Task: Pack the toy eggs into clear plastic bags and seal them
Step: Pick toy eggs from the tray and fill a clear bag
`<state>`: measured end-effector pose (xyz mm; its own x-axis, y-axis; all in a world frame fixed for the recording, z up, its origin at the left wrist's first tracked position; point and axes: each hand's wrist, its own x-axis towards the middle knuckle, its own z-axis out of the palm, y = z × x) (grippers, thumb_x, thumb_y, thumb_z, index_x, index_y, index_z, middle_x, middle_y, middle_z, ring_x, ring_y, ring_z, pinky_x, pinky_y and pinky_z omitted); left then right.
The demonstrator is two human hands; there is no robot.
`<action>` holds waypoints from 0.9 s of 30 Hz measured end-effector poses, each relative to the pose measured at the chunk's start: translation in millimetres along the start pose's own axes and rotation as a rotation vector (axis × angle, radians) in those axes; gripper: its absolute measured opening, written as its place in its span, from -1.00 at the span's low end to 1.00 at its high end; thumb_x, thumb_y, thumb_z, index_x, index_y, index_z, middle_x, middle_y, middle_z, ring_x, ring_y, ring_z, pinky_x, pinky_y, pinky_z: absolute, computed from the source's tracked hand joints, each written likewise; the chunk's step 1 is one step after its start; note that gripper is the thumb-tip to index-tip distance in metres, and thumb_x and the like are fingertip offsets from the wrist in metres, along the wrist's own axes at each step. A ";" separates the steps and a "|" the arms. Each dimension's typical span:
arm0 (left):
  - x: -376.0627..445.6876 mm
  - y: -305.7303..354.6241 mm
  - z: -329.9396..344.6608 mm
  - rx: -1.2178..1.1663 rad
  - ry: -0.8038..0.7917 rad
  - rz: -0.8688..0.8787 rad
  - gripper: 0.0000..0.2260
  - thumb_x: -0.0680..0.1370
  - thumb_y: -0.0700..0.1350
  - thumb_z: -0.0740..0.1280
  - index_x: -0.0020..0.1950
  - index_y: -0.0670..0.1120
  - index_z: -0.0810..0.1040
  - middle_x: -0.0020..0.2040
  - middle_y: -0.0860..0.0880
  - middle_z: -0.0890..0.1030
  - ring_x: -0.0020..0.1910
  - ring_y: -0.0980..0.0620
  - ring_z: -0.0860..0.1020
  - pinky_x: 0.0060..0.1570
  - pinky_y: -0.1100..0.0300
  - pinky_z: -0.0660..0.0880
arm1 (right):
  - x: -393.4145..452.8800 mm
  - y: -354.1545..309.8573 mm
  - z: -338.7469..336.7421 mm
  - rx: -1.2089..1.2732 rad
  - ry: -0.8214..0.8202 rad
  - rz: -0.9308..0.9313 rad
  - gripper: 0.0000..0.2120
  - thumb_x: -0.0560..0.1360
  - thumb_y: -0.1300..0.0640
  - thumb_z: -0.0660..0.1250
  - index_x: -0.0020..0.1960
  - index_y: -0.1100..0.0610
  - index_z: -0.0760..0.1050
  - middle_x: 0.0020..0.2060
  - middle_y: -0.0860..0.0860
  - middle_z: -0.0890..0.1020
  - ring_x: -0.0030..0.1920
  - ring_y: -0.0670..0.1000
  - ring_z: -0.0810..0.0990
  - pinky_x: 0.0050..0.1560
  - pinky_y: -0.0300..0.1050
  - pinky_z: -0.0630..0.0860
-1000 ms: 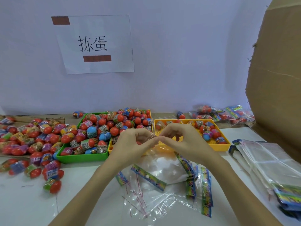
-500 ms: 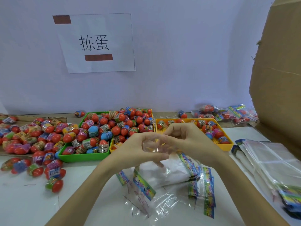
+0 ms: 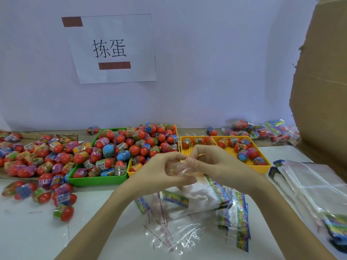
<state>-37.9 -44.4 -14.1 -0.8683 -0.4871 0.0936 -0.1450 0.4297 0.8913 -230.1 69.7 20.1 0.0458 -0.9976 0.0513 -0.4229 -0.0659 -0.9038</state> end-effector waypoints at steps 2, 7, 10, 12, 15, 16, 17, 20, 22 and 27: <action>0.4 -0.8 2.9 -0.026 0.003 0.006 -0.63 0.54 0.06 0.58 0.32 0.08 0.63 0.19 0.04 0.74 0.02 -0.11 0.77 0.08 -0.15 0.70 | 0.9 0.5 -0.6 -0.009 0.045 -0.052 -0.81 0.71 0.06 0.28 0.07 0.20 0.49 -0.07 0.07 0.79 -0.01 0.04 0.77 0.05 0.02 0.66; 0.3 1.0 7.9 -0.053 -0.013 0.020 -0.77 0.56 0.01 0.57 0.16 -0.04 0.74 -0.02 -0.09 0.77 -0.06 -0.11 0.77 -0.16 -0.09 0.74 | 1.6 3.7 3.0 -0.068 0.065 -0.089 -0.85 0.75 0.05 0.19 0.09 0.11 0.42 -0.13 0.03 0.78 -0.17 0.02 0.75 -0.18 -0.06 0.63; -2.2 -1.1 3.1 0.074 0.009 0.004 -0.74 0.52 0.14 0.58 0.07 0.00 0.74 -0.11 0.00 0.77 -0.18 -0.01 0.78 -0.08 0.08 0.68 | 1.3 2.9 5.1 -0.004 0.032 -0.069 -0.83 0.74 0.04 0.20 0.08 0.14 0.42 -0.07 0.07 0.78 -0.02 0.10 0.77 0.11 0.26 0.65; -3.1 -1.4 0.4 0.152 0.032 0.019 -0.73 0.50 0.25 0.55 0.01 0.09 0.74 -0.21 0.00 0.75 -0.26 0.05 0.75 -0.18 0.22 0.57 | 0.8 2.6 5.1 0.024 -0.002 -0.060 -0.80 0.74 0.04 0.20 0.10 0.19 0.41 0.00 0.07 0.78 0.09 0.12 0.75 0.22 0.41 0.57; -0.4 -4.5 -0.8 0.216 0.078 0.055 -0.71 0.47 0.33 0.53 -0.15 0.14 0.71 -0.36 0.05 0.59 -0.40 0.08 0.52 -0.32 0.04 0.42 | -0.8 1.3 6.1 0.031 -0.023 -0.092 -0.80 0.74 0.06 0.21 0.09 0.21 0.42 0.02 0.08 0.78 0.13 0.14 0.73 0.22 0.42 0.56; 0.3 -4.6 -0.4 0.222 0.084 0.057 -0.71 0.46 0.34 0.53 -0.17 0.14 0.70 -0.38 0.05 0.57 -0.40 0.08 0.50 -0.32 0.01 0.42 | -0.8 1.0 6.4 0.025 -0.015 -0.105 -0.81 0.74 0.07 0.22 0.08 0.20 0.44 0.00 0.08 0.78 0.11 0.13 0.74 0.21 0.40 0.57; 0.7 -4.1 0.2 0.201 0.075 0.052 -0.73 0.47 0.32 0.54 -0.14 0.14 0.71 -0.35 0.05 0.62 -0.38 0.09 0.56 -0.29 0.00 0.49 | -0.8 1.0 6.6 0.016 -0.002 -0.115 -0.83 0.74 0.09 0.23 0.08 0.19 0.45 -0.03 0.09 0.78 0.07 0.13 0.75 0.18 0.40 0.58; -0.1 -0.5 3.5 0.060 0.017 0.022 -0.84 0.53 0.16 0.56 0.01 0.12 0.76 -0.12 0.07 0.77 -0.20 0.06 0.75 -0.10 0.25 0.62 | 1.0 3.1 5.8 -0.022 0.037 -0.129 -0.84 0.72 0.08 0.27 0.08 0.16 0.52 -0.12 0.10 0.78 -0.06 0.19 0.77 0.07 0.41 0.61; -0.4 1.3 4.4 0.000 0.026 -0.009 -0.84 0.56 0.09 0.55 0.05 0.05 0.77 -0.04 0.03 0.79 -0.18 -0.05 0.77 -0.01 0.17 0.67 | 2.0 4.1 4.8 -0.042 0.079 -0.144 -0.84 0.72 0.07 0.27 0.07 0.13 0.56 -0.16 0.10 0.78 -0.13 0.14 0.78 0.04 0.30 0.67; -2.3 5.9 3.3 -0.051 0.068 -0.031 -0.89 0.54 0.04 0.58 0.02 0.05 0.78 -0.06 -0.05 0.79 -0.33 0.01 0.74 -0.34 0.04 0.69 | 4.7 7.5 -2.8 0.044 0.197 -0.138 -0.85 0.72 0.12 0.27 0.11 0.14 0.59 -0.20 0.13 0.77 -0.25 0.17 0.77 -0.20 -0.01 0.73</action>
<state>-38.2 -38.2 -10.5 -0.8291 -0.5511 0.0944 -0.1453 0.3754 0.9154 -235.7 64.5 14.7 -0.0787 -0.9640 0.2538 -0.3845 -0.2056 -0.8999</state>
